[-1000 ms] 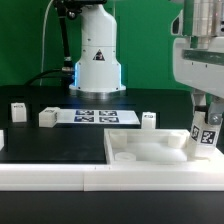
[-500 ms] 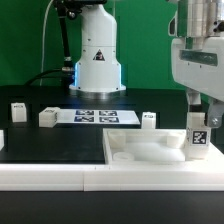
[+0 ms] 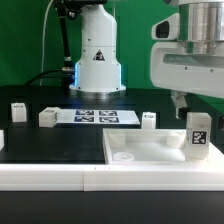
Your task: Assemble one leg
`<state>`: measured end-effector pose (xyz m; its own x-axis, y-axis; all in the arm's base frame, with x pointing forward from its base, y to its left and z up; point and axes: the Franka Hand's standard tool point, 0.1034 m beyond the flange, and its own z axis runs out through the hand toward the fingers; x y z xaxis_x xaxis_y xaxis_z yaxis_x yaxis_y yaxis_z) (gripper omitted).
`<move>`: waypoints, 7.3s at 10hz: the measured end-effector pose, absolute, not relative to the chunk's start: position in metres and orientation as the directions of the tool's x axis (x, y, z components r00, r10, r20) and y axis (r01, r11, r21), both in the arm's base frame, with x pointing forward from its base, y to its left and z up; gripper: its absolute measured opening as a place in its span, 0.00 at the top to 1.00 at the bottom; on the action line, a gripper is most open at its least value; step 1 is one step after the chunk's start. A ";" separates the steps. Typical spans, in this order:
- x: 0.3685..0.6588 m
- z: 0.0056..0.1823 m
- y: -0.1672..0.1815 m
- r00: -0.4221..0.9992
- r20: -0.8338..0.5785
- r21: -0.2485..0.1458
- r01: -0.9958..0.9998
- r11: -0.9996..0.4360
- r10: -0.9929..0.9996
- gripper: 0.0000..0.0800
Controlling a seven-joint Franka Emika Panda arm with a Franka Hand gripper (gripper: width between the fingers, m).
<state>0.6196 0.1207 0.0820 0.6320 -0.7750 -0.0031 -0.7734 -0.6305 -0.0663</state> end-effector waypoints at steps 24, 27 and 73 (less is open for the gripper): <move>0.625 0.081 0.114 0.502 0.043 -0.095 -0.858 -0.504 -0.864 0.64; 0.622 0.080 0.113 0.126 0.004 -0.104 -0.987 -0.126 -0.992 0.64; 0.620 0.080 0.111 -0.133 -0.094 -0.126 -0.981 0.145 -0.987 0.63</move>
Offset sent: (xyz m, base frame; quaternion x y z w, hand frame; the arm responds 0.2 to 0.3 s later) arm 0.0104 -0.0027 0.0034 -0.0143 -0.0250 -0.2033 0.9787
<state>0.6204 0.1108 0.0800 -0.1332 -0.9866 -0.0944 -0.9815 0.1446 -0.1256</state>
